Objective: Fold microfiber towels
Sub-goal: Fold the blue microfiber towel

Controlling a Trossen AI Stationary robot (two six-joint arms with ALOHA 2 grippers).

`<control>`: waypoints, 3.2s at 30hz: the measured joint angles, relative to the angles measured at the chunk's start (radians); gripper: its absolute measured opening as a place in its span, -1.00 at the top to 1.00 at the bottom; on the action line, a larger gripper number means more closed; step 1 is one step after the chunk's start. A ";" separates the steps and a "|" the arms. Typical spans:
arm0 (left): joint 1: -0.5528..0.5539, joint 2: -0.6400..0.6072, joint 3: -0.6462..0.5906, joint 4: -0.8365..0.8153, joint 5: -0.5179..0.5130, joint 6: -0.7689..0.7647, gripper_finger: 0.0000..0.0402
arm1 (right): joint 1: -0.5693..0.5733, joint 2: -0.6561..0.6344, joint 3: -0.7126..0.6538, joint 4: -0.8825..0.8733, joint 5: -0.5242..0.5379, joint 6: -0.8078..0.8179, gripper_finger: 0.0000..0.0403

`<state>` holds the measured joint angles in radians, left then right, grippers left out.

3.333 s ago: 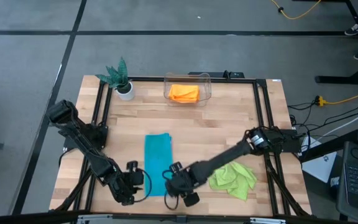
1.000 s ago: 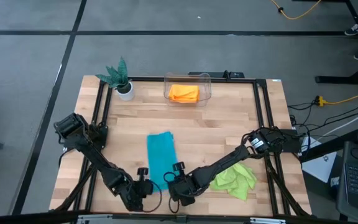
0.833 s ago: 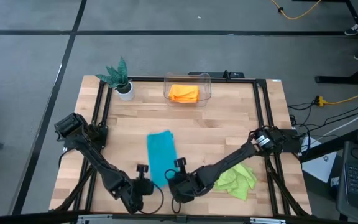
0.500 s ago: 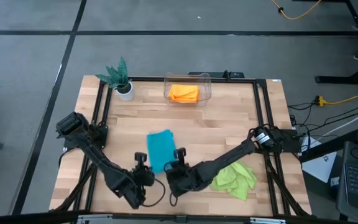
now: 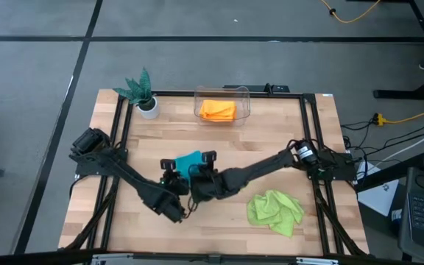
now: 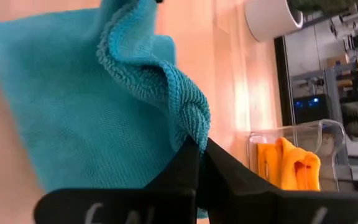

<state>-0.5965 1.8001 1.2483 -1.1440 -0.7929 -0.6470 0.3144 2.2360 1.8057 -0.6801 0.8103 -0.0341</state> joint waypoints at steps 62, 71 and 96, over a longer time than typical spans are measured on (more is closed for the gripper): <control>0.101 -0.616 -0.589 0.846 0.200 -0.086 0.30 | -0.202 -0.171 -0.306 0.146 -1.159 0.125 0.18; 0.120 -0.623 -0.595 0.876 0.161 -0.099 0.30 | -0.161 -0.111 -0.307 0.682 -0.718 0.067 0.18; 0.054 -0.623 -0.595 0.891 0.174 -0.102 0.30 | -0.223 0.004 -0.301 0.904 -0.413 0.267 0.18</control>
<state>-0.5426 1.1774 0.6533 -0.2531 -0.6186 -0.7486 0.0917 2.2401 1.5044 0.2240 0.3978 0.2326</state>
